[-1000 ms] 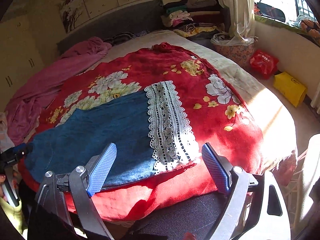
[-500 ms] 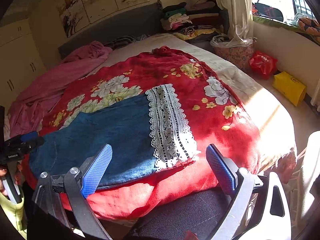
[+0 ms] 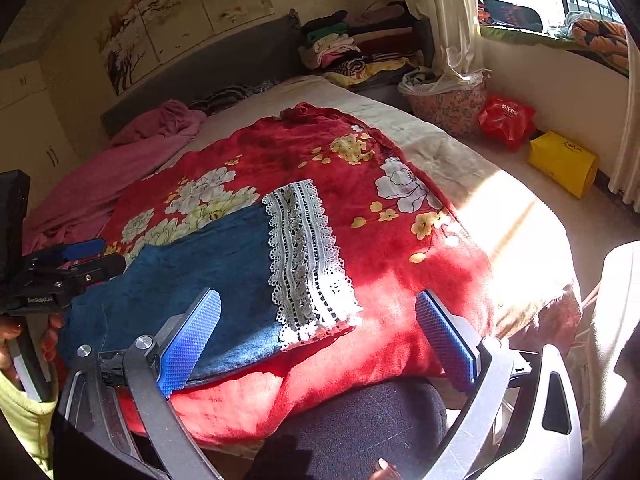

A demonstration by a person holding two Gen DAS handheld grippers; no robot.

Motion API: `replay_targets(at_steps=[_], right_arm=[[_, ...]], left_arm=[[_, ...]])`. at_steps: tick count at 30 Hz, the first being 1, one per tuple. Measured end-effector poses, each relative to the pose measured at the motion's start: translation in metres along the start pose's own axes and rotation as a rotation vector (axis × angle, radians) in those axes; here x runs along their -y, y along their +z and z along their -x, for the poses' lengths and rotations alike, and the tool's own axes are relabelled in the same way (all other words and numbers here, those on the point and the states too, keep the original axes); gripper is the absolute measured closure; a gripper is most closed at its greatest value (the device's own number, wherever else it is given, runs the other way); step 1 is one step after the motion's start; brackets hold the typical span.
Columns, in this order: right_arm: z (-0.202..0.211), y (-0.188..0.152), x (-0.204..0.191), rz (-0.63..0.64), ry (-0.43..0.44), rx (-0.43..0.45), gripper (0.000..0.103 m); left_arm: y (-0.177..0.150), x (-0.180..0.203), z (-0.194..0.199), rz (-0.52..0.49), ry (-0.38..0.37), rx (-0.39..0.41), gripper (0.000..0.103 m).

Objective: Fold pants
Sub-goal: 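Grasp the lace hem with the left tool while the right tool grips the denim beside it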

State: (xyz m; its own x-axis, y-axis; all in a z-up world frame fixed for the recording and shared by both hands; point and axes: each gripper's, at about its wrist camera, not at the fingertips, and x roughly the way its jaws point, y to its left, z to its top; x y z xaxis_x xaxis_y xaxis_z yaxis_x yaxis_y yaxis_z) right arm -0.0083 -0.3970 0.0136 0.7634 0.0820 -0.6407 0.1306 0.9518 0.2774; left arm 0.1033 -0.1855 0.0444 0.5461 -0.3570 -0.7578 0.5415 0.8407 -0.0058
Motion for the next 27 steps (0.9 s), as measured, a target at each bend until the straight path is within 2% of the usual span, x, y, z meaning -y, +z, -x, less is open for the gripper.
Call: replay_targets(at_steps=[10, 18, 27], right_arm=[[-0.011, 0.000, 0.007, -0.029, 0.005, -0.021, 0.005], [-0.024, 0.004, 0.006, -0.044, 0.026, -0.044, 0.005], [-0.047, 0.003, 0.001, -0.041, 0.038, -0.091, 0.005]], left_arm=[[0.036, 0.001, -0.029, -0.007, -0.028, -0.030, 0.014], [0.064, 0.002, -0.053, -0.005, -0.042, -0.011, 0.013], [0.079, 0.007, -0.085, -0.031, -0.036, -0.039, 0.012]])
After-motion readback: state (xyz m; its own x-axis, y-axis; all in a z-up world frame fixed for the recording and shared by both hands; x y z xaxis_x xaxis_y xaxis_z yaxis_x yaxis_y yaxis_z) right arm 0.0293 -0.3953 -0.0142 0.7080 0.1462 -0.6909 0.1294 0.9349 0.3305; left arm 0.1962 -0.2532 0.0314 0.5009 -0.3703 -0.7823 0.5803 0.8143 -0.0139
